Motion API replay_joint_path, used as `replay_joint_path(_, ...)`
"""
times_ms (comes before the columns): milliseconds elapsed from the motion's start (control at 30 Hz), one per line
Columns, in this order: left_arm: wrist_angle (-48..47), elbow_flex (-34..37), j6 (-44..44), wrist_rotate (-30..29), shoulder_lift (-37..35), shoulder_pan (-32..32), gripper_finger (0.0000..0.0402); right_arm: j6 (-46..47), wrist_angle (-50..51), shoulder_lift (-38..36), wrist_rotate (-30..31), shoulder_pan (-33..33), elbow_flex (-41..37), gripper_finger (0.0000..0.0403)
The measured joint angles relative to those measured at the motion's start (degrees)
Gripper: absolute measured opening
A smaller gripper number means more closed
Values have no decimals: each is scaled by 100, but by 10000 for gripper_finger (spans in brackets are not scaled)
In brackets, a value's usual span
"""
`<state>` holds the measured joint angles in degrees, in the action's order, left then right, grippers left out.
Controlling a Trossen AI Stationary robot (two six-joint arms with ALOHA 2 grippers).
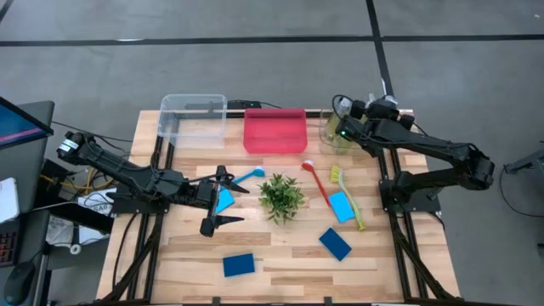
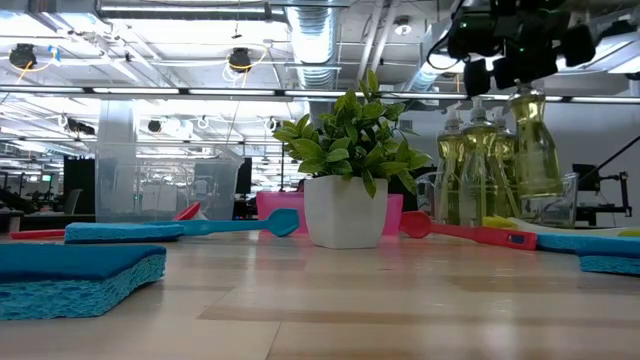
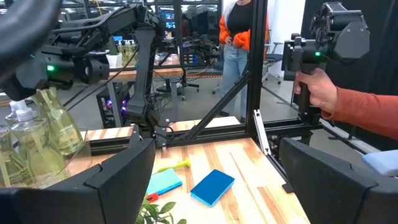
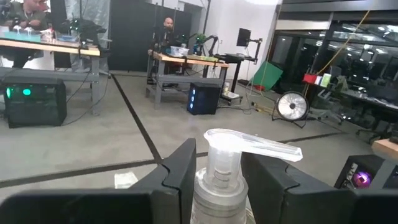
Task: Pick & Place Kitchen Sink Supplies
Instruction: Put the green dishwashing liquid dispenser into the right transparent bin
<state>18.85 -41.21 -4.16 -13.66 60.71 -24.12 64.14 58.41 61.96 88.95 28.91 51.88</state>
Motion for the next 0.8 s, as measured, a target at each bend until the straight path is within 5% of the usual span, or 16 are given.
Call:
replay_joint_path(333,0,0,0,-1,0,0,346,11,-11,91,-187,8,2,107)
replay_joint_path(800,2,0,2,1,0,0,346,-86,-12,82,-450,10,20,192)
